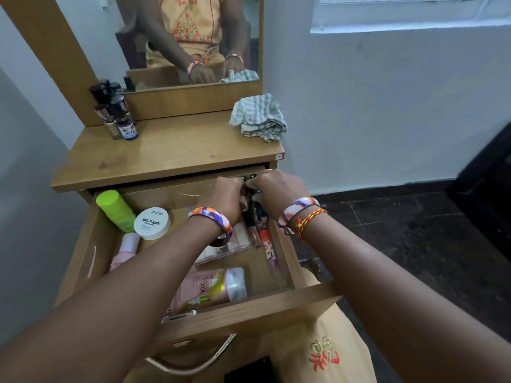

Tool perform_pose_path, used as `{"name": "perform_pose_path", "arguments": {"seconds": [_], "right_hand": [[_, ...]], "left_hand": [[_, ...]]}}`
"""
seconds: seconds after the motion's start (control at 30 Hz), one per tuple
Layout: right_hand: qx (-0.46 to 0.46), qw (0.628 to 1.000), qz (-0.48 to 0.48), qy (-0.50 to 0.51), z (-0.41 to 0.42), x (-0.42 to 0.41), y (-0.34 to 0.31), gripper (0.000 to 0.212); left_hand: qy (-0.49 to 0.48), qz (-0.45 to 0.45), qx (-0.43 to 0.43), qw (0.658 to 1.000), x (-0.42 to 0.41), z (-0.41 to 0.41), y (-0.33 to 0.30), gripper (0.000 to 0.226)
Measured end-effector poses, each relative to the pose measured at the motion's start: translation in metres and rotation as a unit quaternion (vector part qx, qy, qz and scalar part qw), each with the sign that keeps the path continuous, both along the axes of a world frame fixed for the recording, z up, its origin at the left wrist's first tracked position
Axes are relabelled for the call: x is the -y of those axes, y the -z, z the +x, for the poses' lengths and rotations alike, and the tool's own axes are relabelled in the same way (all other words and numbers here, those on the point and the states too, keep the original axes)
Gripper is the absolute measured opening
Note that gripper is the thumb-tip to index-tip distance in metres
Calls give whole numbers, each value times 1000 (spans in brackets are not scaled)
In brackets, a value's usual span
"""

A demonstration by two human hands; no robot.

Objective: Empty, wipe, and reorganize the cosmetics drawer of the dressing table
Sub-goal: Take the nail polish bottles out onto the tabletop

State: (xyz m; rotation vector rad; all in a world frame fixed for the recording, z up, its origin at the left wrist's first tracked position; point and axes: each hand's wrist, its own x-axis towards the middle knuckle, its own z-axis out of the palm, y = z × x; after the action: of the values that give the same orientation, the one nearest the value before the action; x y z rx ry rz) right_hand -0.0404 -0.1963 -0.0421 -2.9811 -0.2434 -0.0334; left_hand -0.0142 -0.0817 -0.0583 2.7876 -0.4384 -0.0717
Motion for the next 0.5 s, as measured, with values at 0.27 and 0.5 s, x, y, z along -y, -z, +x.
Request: {"name": "perform_pose_path", "arguments": {"seconds": [0.27,0.5], "right_hand": [[-7,1000,-5,25,6,-4,-16,26],[35,998,35,29,14,-13,-58,24]], "left_hand": [[-8,-68,11,998,-20,5,-21,16],[-4,-118,26,993,-62,13,-70,17]]}}
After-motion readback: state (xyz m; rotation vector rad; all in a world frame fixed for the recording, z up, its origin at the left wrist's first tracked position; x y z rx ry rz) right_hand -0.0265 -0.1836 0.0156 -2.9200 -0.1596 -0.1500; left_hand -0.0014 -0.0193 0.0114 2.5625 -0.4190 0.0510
